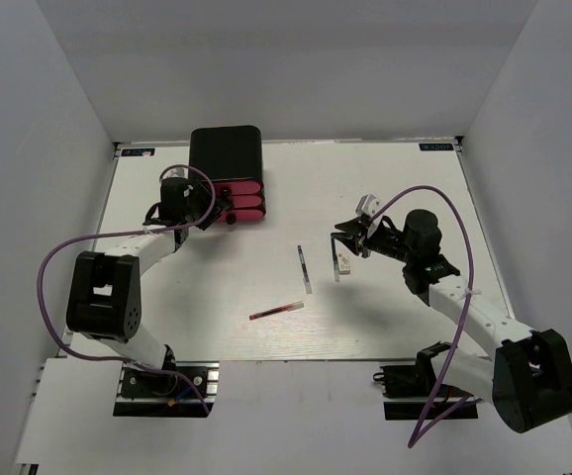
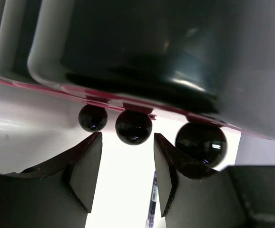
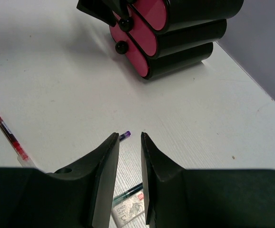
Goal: Sort the stationery into containers
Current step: Open the drawer, then grab a piece of stationery with the right arm, then place the stationery into the container
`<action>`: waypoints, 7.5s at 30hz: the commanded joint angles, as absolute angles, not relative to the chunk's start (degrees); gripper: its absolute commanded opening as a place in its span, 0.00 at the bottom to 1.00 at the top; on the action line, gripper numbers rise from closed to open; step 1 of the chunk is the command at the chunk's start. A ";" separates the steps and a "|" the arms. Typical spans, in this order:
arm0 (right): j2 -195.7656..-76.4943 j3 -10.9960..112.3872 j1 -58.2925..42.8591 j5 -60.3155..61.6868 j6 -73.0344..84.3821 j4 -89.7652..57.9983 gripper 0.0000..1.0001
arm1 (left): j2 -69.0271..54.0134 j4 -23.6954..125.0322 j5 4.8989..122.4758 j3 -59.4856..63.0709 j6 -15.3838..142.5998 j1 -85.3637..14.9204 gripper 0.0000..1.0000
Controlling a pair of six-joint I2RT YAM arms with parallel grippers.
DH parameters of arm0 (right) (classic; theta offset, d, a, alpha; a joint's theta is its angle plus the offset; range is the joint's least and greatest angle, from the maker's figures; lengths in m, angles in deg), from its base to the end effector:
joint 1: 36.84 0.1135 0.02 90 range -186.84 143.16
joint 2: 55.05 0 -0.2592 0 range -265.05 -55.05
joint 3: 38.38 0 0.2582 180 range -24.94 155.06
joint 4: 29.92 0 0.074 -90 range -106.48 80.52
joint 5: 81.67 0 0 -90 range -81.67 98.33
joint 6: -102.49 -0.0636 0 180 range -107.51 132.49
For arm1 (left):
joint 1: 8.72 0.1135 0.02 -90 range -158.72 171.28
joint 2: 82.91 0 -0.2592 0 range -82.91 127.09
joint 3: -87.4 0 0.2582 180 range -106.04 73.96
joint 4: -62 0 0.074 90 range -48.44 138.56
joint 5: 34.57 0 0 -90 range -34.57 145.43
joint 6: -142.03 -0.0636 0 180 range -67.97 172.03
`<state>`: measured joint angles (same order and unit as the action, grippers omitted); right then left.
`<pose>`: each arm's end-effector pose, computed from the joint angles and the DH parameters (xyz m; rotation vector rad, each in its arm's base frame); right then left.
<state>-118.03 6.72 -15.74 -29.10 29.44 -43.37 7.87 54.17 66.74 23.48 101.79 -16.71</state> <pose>0.2399 0.1340 0.2555 -0.9890 1.3398 0.5912 0.3607 -0.0632 0.1784 -0.6991 2.1626 -0.7712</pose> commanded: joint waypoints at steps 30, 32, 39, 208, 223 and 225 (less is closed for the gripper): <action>-117.19 6.26 -16.19 -28.85 30.33 -44.16 0.31 | 6.04 57.36 68.43 27.90 99.85 -16.81 0.23; -117.19 6.18 -16.10 -29.03 30.24 -44.25 0.31 | 3.68 56.04 68.43 29.91 99.32 -16.81 0.22; -117.89 6.44 -16.19 -29.81 30.15 -44.60 0.31 | -3.28 54.28 68.43 35.91 98.70 -16.81 0.21; -181.70 83.42 3.85 -47.05 42.36 -34.67 0.00 | -47.05 25.63 78.01 43.38 84.46 -16.81 0.76; -181.97 81.06 3.15 -46.78 46.85 -28.26 0.39 | -42.41 27.65 84.42 40.48 80.34 -16.81 0.76; -180.39 80.10 3.06 -47.31 46.16 -28.34 0.41 | -41.26 28.17 84.96 38.73 79.28 -16.81 0.76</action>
<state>-183.88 80.99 3.30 -45.91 45.94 -28.47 -42.34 26.30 81.73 42.39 82.31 -16.73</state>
